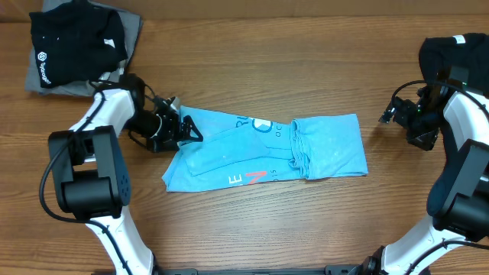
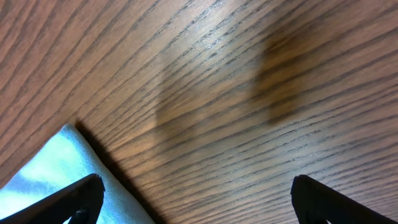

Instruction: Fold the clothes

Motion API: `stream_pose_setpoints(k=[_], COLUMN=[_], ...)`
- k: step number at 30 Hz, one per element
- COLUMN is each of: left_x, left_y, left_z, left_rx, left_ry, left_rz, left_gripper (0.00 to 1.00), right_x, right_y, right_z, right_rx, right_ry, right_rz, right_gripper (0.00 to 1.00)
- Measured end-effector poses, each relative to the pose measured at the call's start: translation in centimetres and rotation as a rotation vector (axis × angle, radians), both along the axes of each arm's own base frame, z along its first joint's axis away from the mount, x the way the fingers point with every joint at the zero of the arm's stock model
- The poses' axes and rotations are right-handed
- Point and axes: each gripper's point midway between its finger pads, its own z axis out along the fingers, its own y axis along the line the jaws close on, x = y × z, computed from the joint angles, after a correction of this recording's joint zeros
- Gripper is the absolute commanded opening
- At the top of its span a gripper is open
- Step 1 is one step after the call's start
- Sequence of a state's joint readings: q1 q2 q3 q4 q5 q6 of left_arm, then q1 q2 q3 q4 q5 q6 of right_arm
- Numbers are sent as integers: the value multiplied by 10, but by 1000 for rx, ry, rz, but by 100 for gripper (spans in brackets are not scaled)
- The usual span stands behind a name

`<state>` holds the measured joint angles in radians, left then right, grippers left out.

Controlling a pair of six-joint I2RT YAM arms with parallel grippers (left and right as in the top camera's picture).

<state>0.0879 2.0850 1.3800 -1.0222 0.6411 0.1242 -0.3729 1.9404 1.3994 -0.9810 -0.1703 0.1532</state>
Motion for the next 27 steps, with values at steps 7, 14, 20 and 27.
stream_pose_setpoints(k=[7, 14, 20, 27], left_x=[-2, -11, -16, 3], left_y=[-11, -8, 10, 78], left_z=[-7, -20, -20, 1], left_rx=[34, 69, 177, 385], left_ry=[-4, 49, 139, 180], left_rz=[-34, -23, 46, 191], left_gripper=[40, 4, 4, 4], right_x=[-1, 0, 3, 8], right_y=[1, 2, 9, 18], right_z=[0, 0, 2, 4], right_rx=[7, 10, 51, 84], right_ry=[1, 0, -21, -39], right_rz=[0, 1, 5, 19], right_gripper=[100, 100, 100, 100])
